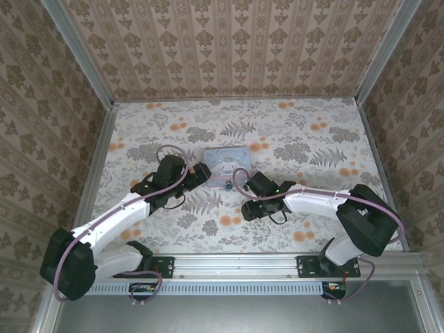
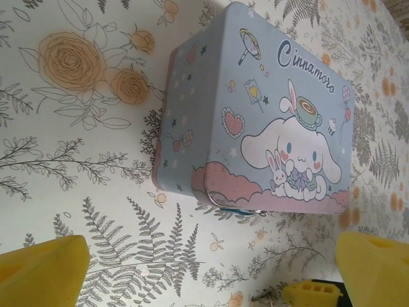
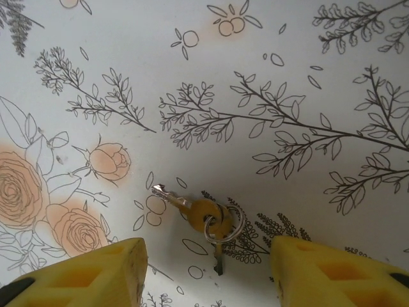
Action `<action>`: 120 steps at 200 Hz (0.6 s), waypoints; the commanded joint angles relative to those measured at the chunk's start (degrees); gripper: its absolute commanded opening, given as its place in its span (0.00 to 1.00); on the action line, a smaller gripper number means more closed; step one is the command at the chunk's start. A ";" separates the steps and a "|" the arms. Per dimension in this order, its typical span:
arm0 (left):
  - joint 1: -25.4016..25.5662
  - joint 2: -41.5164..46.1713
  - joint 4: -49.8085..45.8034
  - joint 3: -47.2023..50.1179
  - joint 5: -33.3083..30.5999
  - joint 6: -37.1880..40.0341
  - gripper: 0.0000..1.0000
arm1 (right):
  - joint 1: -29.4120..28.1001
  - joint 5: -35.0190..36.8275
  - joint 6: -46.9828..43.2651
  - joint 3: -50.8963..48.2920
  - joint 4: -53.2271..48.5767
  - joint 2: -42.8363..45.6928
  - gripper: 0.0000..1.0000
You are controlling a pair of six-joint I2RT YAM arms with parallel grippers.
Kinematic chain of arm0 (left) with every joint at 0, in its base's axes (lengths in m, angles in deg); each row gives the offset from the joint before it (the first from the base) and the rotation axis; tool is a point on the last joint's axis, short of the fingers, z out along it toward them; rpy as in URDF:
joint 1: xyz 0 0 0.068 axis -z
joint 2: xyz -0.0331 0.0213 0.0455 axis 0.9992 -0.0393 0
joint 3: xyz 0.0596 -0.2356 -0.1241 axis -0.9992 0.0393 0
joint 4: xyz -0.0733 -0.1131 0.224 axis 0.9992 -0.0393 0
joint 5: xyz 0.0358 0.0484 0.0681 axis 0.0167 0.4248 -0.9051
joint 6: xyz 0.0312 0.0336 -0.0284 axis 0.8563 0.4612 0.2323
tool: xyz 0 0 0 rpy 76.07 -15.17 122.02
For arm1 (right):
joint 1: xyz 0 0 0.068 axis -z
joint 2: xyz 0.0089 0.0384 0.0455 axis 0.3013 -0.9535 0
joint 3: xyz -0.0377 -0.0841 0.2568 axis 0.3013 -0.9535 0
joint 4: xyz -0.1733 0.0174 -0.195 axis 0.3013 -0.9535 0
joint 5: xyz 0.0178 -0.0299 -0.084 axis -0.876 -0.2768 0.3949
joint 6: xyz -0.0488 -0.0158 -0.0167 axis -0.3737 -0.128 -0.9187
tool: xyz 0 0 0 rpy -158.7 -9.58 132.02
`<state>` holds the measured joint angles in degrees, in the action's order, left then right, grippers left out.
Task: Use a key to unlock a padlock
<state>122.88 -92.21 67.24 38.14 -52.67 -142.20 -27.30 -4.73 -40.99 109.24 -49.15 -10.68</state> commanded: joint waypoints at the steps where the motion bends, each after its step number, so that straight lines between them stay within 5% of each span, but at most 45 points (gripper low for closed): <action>1: -0.68 -1.11 -0.75 -2.10 3.86 1.90 1.00 | -1.53 3.01 -4.21 2.72 -4.50 -2.63 0.56; 120: -1.65 -4.02 0.72 -3.03 9.10 3.58 1.00 | -5.08 13.17 -6.16 7.32 -4.90 -10.12 0.50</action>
<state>121.74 -95.84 67.30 37.44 -45.24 -140.38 -32.18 4.98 -45.91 116.67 -57.32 -17.37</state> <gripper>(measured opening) 0.999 0.508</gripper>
